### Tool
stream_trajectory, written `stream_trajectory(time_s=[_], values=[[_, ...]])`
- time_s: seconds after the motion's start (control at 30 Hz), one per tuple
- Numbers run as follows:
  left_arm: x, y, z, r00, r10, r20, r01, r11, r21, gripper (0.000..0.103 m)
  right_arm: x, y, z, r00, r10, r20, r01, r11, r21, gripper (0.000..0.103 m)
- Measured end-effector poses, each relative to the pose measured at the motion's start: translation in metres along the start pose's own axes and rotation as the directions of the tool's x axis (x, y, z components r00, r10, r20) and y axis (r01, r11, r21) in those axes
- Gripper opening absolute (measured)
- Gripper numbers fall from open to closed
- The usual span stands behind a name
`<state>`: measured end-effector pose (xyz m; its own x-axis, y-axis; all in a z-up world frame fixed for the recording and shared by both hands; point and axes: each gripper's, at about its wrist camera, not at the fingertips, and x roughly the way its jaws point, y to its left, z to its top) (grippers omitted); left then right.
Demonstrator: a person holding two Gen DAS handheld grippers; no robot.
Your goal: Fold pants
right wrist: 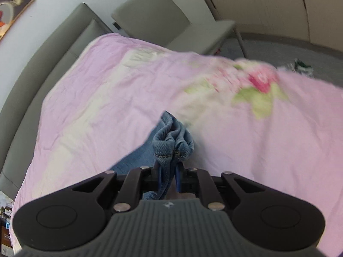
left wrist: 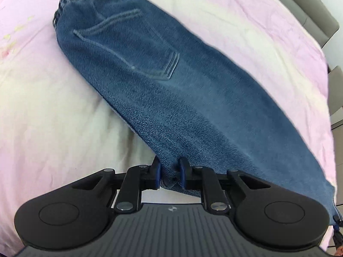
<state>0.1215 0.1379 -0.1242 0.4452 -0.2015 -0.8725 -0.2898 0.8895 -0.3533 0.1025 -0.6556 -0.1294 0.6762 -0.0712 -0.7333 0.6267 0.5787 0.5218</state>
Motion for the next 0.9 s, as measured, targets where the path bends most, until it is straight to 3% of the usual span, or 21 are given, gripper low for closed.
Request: stream_trajectory(time_s=[0.2, 0.3, 0.37, 0.43, 0.47, 0.67, 0.83, 0.9], values=[[0.032, 0.020, 0.000, 0.999, 0.005, -0.050, -0.007, 0.999, -0.032, 0.021, 0.029, -0.016, -0.020, 0.997, -0.068, -0.021, 0.066, 0.993, -0.101, 0.008], [0.025, 0.018, 0.003, 0.998, 0.023, -0.062, -0.023, 1.000, 0.004, 0.033, 0.030, -0.016, -0.013, 0.996, -0.065, -0.054, 0.059, 0.993, -0.105, 0.010], [0.014, 0.019, 0.007, 0.996, 0.004, -0.088, -0.001, 1.000, 0.031, 0.037, 0.025, -0.012, -0.007, 0.995, -0.069, -0.077, 0.059, 0.990, -0.126, 0.019], [-0.003, 0.018, 0.005, 0.995, -0.002, -0.100, 0.008, 0.998, 0.064, 0.037, 0.015, -0.005, -0.003, 0.992, -0.111, -0.059, 0.098, 0.978, -0.186, 0.044], [-0.010, 0.019, 0.007, 0.996, 0.001, -0.092, 0.007, 0.997, 0.082, 0.037, 0.008, 0.001, -0.001, 0.991, -0.129, -0.036, 0.117, 0.965, -0.237, 0.047], [-0.044, -0.009, 0.045, 0.999, 0.009, 0.049, -0.021, 0.968, 0.249, 0.037, -0.015, 0.029, 0.011, 0.994, -0.108, 0.030, 0.110, 0.888, -0.447, 0.047], [-0.026, -0.037, 0.080, 0.997, -0.003, 0.075, -0.022, 0.945, 0.327, 0.037, -0.001, 0.057, 0.020, 0.995, -0.090, 0.034, 0.094, 0.834, -0.543, 0.047], [-0.009, -0.050, 0.088, 0.997, 0.002, 0.080, -0.031, 0.933, 0.358, 0.037, 0.012, 0.061, 0.026, 0.996, -0.090, 0.019, 0.086, 0.831, -0.550, 0.047]])
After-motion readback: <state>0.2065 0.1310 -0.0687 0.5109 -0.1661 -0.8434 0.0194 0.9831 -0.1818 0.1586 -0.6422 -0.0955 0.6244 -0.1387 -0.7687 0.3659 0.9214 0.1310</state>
